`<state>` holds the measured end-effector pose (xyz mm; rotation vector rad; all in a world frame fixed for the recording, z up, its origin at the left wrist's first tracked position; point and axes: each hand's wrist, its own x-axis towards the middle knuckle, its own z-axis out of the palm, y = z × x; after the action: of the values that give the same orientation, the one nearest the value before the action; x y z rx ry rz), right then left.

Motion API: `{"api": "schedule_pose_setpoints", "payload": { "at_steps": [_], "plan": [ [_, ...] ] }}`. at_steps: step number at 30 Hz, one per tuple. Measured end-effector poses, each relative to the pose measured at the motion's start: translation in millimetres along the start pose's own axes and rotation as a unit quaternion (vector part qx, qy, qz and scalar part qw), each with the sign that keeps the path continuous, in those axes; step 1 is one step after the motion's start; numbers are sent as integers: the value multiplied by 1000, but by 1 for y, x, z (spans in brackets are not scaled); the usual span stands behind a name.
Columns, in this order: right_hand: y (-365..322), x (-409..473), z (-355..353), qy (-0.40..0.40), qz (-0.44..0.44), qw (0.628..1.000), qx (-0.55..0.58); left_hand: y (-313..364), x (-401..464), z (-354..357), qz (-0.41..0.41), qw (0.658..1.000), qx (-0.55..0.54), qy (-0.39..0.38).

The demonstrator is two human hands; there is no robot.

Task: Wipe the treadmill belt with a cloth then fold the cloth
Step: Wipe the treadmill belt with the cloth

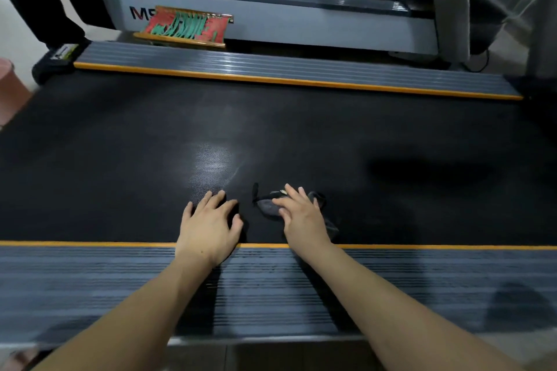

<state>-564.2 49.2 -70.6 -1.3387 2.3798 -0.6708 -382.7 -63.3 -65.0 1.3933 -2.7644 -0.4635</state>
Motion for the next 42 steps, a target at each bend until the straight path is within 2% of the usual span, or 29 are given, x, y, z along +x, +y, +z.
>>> {"api": "schedule_pose_setpoints", "payload": {
  "at_steps": [5, 9, 13, 19, 24, 31, 37, 42],
  "plan": [
    [-1, 5, 3, 17, 10, 1000, 9, -1, 3, 1, -7, 1000, -1, -4],
    [1, 10, 6, 27, 7, 1000, 12, -5, 24, -3, 28, 997, 50, 57],
    [2, 33, 8, 30, -5, 999, 12, -12, 53, -3, 34, 994, 14, 108],
    [-11, 99, 8, 51, -13, 998, 23, -39, 108, -17, 46, 998, 25, 44],
    [-20, 170, 13, 67, -25, 997, 25, -65, 163, -29, 46, 997, 50, 28],
    [-29, 236, 23, 100, 1, 995, 23, -97, 235, -45, 41, 998, 43, 20],
    [-34, 288, 29, 177, 27, 984, -7, -113, 288, -48, 67, 996, 57, 29],
    [-35, 346, 31, 198, -8, 979, -52, -128, 313, -52, 66, 995, 65, 29]
  ]
}}
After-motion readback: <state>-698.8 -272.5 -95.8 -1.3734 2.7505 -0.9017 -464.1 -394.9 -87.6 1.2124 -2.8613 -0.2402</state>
